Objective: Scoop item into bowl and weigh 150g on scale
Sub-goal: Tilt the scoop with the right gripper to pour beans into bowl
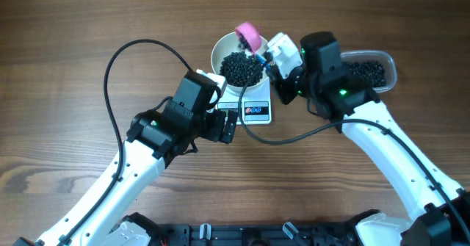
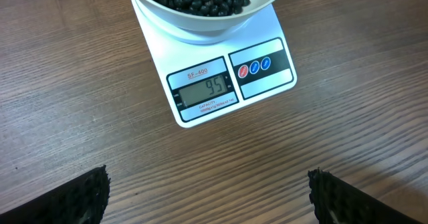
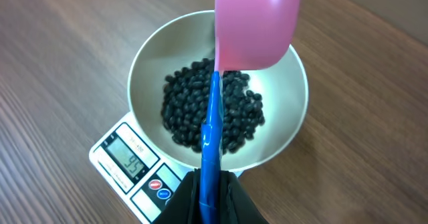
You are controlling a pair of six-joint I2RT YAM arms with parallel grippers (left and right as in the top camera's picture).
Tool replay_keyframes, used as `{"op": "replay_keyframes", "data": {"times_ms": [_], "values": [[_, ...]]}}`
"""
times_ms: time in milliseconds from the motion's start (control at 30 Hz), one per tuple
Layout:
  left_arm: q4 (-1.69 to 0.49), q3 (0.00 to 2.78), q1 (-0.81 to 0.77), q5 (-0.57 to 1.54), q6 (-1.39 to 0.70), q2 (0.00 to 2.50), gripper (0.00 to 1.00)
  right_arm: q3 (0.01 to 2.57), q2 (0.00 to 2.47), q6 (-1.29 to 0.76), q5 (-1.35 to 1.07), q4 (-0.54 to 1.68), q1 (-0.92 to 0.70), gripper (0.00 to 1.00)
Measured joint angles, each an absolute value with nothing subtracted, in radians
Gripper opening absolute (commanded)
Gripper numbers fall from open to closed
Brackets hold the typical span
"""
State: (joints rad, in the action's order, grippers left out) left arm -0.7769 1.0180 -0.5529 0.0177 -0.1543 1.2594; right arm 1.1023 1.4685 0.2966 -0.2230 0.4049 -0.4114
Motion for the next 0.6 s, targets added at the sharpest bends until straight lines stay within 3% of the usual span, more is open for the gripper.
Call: {"op": "replay_keyframes", "data": {"times_ms": [333,500,600], "values": [[-0.777,1.018,-0.553,0.018,-0.154,1.259,1.0,1.102,1.468,0.35,-0.147,0.408,-0.427,0.04],[-0.777,1.018,-0.553,0.018,-0.154,1.259,1.0,1.102,1.468,0.471,-0.138,0.427,-0.427,0.04],[-0.776,1.018,-0.553,0.018,-0.154,1.259,1.0,1.102,1.468,0.394,-0.136,0.427,-0.427,0.04]]}}
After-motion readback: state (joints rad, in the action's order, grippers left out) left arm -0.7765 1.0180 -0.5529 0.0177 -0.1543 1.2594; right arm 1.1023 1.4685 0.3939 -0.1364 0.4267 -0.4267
